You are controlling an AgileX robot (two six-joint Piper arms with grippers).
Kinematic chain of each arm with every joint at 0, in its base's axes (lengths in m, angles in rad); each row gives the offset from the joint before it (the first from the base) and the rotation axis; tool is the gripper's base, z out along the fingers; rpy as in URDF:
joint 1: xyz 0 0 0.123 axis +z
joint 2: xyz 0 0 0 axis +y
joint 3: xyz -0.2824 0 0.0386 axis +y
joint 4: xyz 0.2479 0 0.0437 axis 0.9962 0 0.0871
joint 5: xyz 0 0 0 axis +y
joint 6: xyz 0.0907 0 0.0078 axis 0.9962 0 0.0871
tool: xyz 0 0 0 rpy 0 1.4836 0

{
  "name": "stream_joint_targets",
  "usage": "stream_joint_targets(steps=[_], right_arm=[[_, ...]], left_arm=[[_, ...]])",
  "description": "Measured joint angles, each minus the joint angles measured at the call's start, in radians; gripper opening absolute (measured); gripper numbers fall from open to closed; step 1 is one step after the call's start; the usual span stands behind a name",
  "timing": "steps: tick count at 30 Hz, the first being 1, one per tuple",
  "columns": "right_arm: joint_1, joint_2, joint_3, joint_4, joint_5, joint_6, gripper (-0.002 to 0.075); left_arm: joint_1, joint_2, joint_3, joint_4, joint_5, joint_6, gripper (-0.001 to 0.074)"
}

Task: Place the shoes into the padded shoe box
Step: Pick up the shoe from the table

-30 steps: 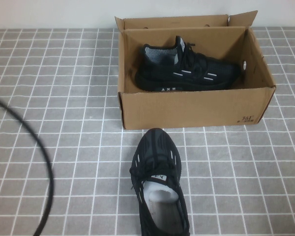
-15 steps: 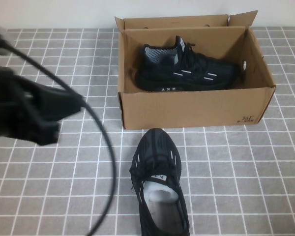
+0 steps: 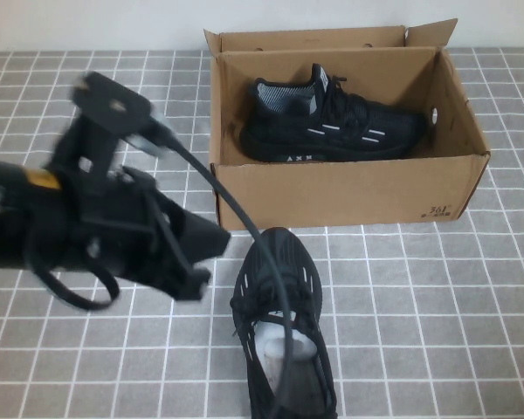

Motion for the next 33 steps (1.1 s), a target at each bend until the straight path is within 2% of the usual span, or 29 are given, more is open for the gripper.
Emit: stream_joint_targets(steps=[4,11,15,17,22,24,33], right_arm=[[0.000,0.000,0.000,0.000,0.000,0.000,-0.0006],[0.000,0.000,0.000,0.000,0.000,0.000,-0.0006],[0.000,0.000,0.000,0.000,0.000,0.000,-0.0006],[0.000,0.000,0.000,0.000,0.000,0.000,-0.0006],[0.000,0.000,0.000,0.000,0.000,0.000,-0.0006],[0.000,0.000,0.000,0.000,0.000,0.000,-0.0006],[0.000,0.000,0.000,0.000,0.000,0.000,-0.0006]], left_arm=[[-0.073,0.043,-0.041,0.150,0.053,0.014,-0.0004],[-0.260,0.104,-0.114,0.396,0.075,0.002,0.0000],[-0.340,0.130,-0.124,0.532,0.075,-0.032,0.0059],[-0.354,0.143,-0.124,0.572,0.075,-0.041,0.0114],[-0.363,0.186,-0.124,0.593,0.070,-0.049,0.0320],[-0.363,0.206,-0.125,0.588,0.072,-0.049,0.0371],[-0.364,0.300,-0.125,0.565,0.062,0.004,0.0407]])
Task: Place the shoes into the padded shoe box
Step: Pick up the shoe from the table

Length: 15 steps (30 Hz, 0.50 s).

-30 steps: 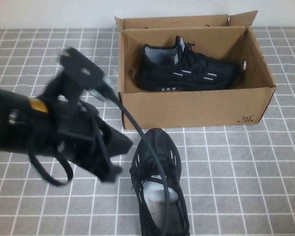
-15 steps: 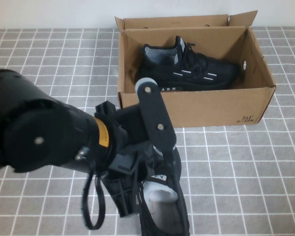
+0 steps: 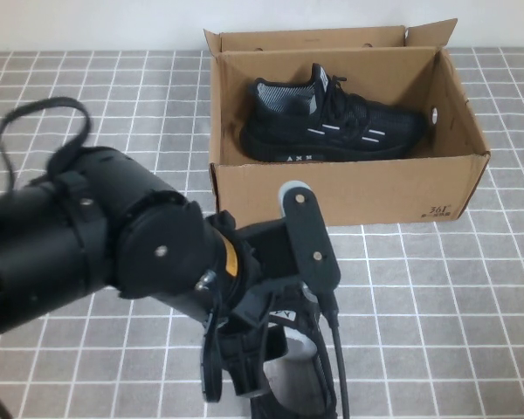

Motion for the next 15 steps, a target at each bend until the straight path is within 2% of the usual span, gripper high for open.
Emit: stream_joint_targets(steps=[10,15], right_arm=[[0.000,0.000,0.000,0.000,0.000,0.000,-0.0008],[0.000,0.000,0.000,0.000,0.000,0.000,-0.0006]], left_arm=[[0.000,0.086,0.000,0.018,-0.119,0.010,0.0406],[0.000,0.134,0.000,0.084,-0.122,-0.046,0.0330]])
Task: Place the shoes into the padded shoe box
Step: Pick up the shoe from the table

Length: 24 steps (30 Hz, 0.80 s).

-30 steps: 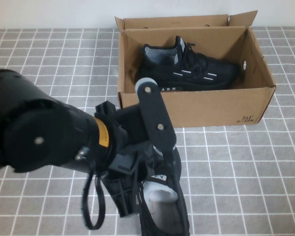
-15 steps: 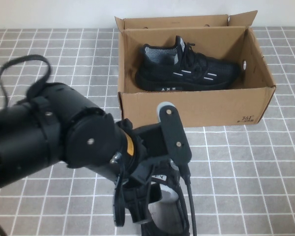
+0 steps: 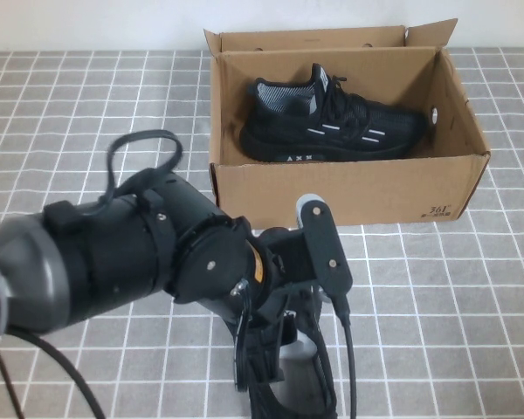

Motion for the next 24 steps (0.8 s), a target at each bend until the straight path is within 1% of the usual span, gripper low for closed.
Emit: stream_joint_targets(steps=[3,7,9,12,18,24], right_arm=[[0.000,0.000,0.000,0.000,0.000,0.000,-0.0006],[0.000,0.000,0.000,0.000,0.000,0.000,-0.0006],[0.000,0.000,0.000,0.000,0.000,0.000,-0.0008],[0.000,0.000,0.000,0.000,0.000,0.000,-0.0006],[0.000,0.000,0.000,0.000,0.000,0.000,-0.0008],[0.000,-0.001,0.000,0.000,0.000,0.000,-0.0008]], left_arm=[[0.000,0.012,0.000,0.008,0.000,-0.012,0.0245],[-0.001,0.010,-0.002,0.008,0.002,-0.038,0.0089],[-0.001,0.004,-0.002,0.002,0.010,-0.048,0.0052],[-0.001,0.000,-0.025,-0.015,0.056,-0.069,0.0030],[-0.001,0.000,-0.158,-0.033,0.232,-0.141,0.0022],[-0.001,0.000,-0.314,-0.034,0.292,-0.271,0.0021]])
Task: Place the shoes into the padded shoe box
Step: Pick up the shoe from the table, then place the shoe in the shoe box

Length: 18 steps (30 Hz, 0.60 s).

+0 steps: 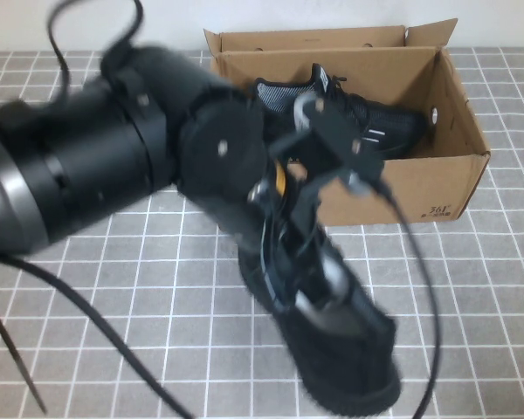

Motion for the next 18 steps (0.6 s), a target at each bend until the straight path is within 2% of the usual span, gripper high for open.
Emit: stream_joint_targets(steps=[11,18], right_arm=[[0.000,0.000,0.000,0.000,0.000,0.000,-0.0006],[0.000,0.000,0.000,0.000,0.000,0.000,-0.0008]], left_arm=[[0.000,0.000,-0.267,0.000,0.030,-0.292,0.0019],[0.000,0.005,-0.314,0.104,-0.085,-0.563,0.0018]])
